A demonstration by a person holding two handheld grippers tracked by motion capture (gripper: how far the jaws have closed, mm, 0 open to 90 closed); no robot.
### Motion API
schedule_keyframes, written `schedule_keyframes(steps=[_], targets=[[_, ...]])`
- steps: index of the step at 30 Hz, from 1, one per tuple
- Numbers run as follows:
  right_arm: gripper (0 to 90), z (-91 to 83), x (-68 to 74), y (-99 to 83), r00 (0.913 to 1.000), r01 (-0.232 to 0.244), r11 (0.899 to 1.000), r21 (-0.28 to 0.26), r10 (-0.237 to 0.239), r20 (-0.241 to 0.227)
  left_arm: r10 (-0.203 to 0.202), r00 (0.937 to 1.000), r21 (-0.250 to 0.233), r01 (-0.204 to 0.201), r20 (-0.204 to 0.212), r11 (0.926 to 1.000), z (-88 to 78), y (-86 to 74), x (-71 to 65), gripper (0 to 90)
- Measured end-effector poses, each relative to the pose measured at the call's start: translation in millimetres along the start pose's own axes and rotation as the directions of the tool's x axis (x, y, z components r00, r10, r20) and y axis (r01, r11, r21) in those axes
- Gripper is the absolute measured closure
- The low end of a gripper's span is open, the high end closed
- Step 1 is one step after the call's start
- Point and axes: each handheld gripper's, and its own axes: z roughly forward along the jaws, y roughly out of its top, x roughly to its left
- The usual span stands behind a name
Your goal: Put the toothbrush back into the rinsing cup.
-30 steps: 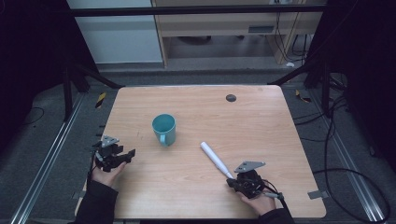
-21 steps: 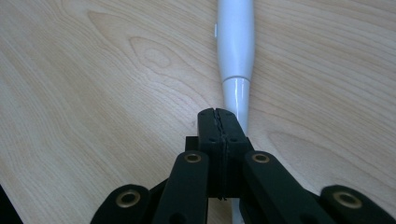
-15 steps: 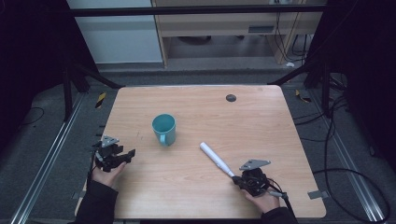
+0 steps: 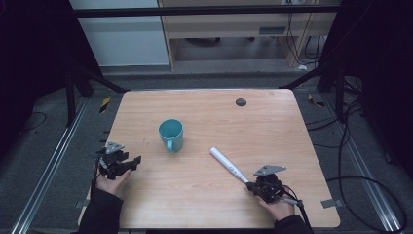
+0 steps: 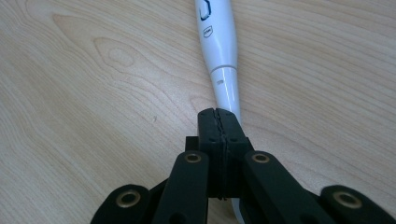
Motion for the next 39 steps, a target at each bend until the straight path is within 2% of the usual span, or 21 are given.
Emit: schedule_keyframes(steps=[18,25,29,32,36,39], targets=[[90.0,-0.6,-11.8,2.6,0.9979,-0.035,0.999,-0.004,0.035,0.054,-0.004,1.0,0.0,0.004,-0.001,1.0,0.6,-0.2,-0.1,42.8],[90.0,-2.7,-18.7,4.3,0.9962,-0.052,0.998,-0.022,0.053,0.069,-0.003,1.0,0.0,0.003,-0.001,1.0,1.1,-0.4,0.1,42.8],[90.0,-5.9,-22.0,6.9,0.996,-0.05,0.997,-0.056,0.054,0.071,-0.003,1.0,0.0,0.003,-0.002,1.0,1.2,-0.4,0.3,42.8],[89.8,-9.3,-27.8,13.4,0.9936,-0.044,0.994,-0.104,0.054,0.099,0.002,1.0,0.006,-0.002,-0.004,1.0,1.7,-0.7,0.4,42.7],[89.8,-11.3,-41.9,20.2,0.9884,-0.073,0.987,-0.144,0.091,0.121,-0.003,1.0,0.003,0.003,-0.005,1.0,1.6,-0.6,0.6,42.8],[89.7,-13.6,-48.3,20.9,0.9863,-0.08,0.984,-0.159,0.101,0.13,-0.001,1.0,0.006,0.001,-0.007,1.0,1.7,-0.8,1.2,42.8]])
